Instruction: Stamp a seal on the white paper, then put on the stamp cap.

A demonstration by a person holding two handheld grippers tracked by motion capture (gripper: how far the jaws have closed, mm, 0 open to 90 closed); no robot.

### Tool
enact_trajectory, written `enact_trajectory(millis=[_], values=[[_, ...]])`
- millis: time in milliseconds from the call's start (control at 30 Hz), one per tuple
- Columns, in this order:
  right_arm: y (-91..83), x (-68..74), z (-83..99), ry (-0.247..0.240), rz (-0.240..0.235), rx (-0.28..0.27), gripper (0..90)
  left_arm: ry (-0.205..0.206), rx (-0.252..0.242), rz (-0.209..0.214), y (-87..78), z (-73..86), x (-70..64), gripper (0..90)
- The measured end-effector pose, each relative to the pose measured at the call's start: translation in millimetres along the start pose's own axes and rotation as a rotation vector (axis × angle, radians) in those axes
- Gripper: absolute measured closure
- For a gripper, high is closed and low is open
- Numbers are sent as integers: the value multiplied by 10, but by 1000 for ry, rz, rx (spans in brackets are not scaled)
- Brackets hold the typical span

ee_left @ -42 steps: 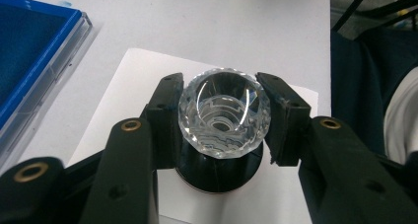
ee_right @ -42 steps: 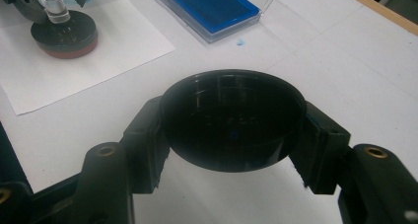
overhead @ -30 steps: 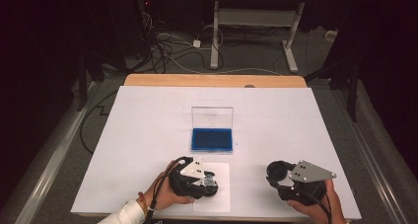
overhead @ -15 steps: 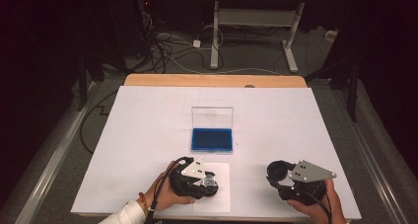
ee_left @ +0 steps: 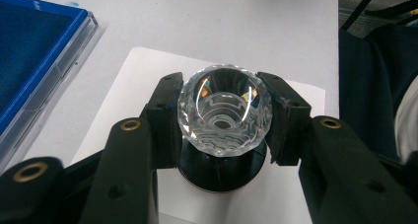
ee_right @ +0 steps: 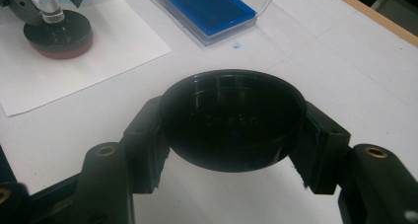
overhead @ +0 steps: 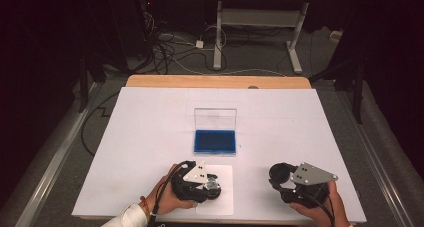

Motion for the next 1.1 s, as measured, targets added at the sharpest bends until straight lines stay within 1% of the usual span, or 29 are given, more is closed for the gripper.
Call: enact_trajectory(millis=[133,333,433,500,600,733,800,933,1000,1033,1100], values=[[10,-8,-7,-1,-3,-1,386,5,-1,-1,0,3,1,543],[53,-9,-14,1,-12,5,386,12,14,-3,4,-8,-1,543],[78,-5,-21,3,-17,5,386,7,19,3,0,-12,9,543],[86,3,-24,-6,-22,6,386,12,26,2,3,-23,5,544],[78,7,-17,-10,-26,9,386,1,34,11,-5,-32,17,544],[65,-3,-32,-7,-25,-1,386,-7,36,8,-2,-37,11,544],[66,-1,-29,-4,-22,3,386,-11,35,8,-4,-36,13,544],[70,11,-17,-7,-25,9,386,-9,32,-1,-4,-39,0,544],[66,12,-26,-9,-28,5,386,3,43,5,-25,-53,-5,544],[65,9,-34,-8,-30,-2,386,-8,26,16,-39,-70,-8,544],[64,5,-28,-6,-29,0,386,-4,10,14,-64,-115,-8,544]])
Point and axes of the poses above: each handheld gripper's, and its own axes: y roughly forward along the jaws, z roughly out of its underside, x roughly to its left, the point moved 4 cm from there along y, roughly forward along the jaws, and after that the axes turned 15 degrees about -x, right-handed, at the moved point
